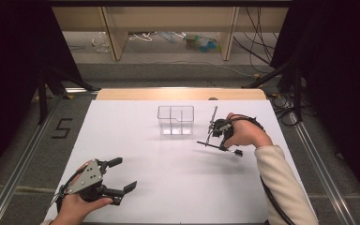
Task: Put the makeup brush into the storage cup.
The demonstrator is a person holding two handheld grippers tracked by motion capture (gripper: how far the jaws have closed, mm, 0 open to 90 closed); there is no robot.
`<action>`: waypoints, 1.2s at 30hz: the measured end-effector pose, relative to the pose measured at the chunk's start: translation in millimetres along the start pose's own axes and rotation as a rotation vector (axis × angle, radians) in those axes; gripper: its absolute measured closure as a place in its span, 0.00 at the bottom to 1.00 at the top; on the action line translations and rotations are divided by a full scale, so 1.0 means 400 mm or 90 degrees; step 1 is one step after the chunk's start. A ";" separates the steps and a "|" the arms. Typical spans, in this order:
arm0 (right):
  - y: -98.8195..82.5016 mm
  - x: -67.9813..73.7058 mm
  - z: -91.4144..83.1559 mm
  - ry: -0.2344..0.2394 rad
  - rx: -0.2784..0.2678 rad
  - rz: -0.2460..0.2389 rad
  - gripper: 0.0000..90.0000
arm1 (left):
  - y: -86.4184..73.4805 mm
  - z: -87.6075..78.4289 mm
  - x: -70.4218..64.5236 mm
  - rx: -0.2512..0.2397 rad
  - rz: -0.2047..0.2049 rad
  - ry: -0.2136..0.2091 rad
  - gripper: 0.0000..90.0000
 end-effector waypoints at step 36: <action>0.041 0.057 -0.018 -0.001 0.033 -0.092 0.96 | -0.001 0.000 -0.003 0.008 -0.002 0.001 0.09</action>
Point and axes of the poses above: each handheld gripper's, and its own axes: z roughly forward along the jaws, y roughly out of its top, x roughly to its left, the point moved 3 cm from there along z, roughly forward along the jaws, and after that the axes turned 1 degree about -z, right-handed, at the moved point
